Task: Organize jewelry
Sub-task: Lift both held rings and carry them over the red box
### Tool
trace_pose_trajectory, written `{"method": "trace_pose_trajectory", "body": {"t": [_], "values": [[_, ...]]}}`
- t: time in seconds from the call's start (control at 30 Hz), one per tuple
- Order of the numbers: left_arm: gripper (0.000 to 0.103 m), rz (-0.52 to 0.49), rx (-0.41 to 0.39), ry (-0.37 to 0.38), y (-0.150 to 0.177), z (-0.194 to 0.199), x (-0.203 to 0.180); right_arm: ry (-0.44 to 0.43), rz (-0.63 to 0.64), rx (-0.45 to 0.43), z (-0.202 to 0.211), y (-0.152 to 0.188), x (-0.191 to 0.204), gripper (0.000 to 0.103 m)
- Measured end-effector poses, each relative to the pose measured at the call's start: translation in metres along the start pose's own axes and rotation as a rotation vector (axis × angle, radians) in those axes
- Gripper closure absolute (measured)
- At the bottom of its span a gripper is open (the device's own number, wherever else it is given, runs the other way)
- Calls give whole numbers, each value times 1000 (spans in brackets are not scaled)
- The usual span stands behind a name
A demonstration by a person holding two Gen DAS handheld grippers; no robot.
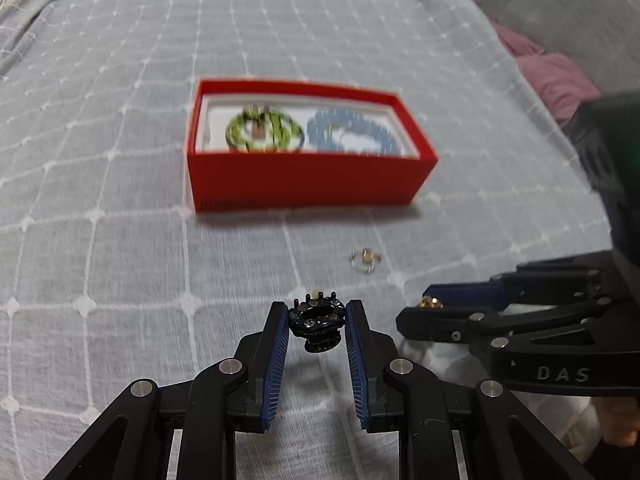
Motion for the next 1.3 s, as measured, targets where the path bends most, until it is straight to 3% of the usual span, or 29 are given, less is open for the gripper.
{"method": "trace_pose_trajectory", "body": {"t": [0.43, 0.83, 1.3], "values": [[80, 54, -98, 10, -37, 14, 13, -36, -53, -105, 29, -14, -8, 73], [80, 2, -101, -53, -52, 9, 1, -39, -81, -185, 48, -25, -14, 73], [80, 108, -106, -37, -92, -4, 28, -15, -119, -264, 55, -48, -35, 73]]}}
Point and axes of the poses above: each gripper's, at about its wrist camera, not at the fingertips, and z roughly against the way its jaws point, x to its left, y to its underside, the point moved 7 cm from there along -z, roughly the way its jaws point, and after that the axes turned 7 degrees about -z, right-handed, at the moved point
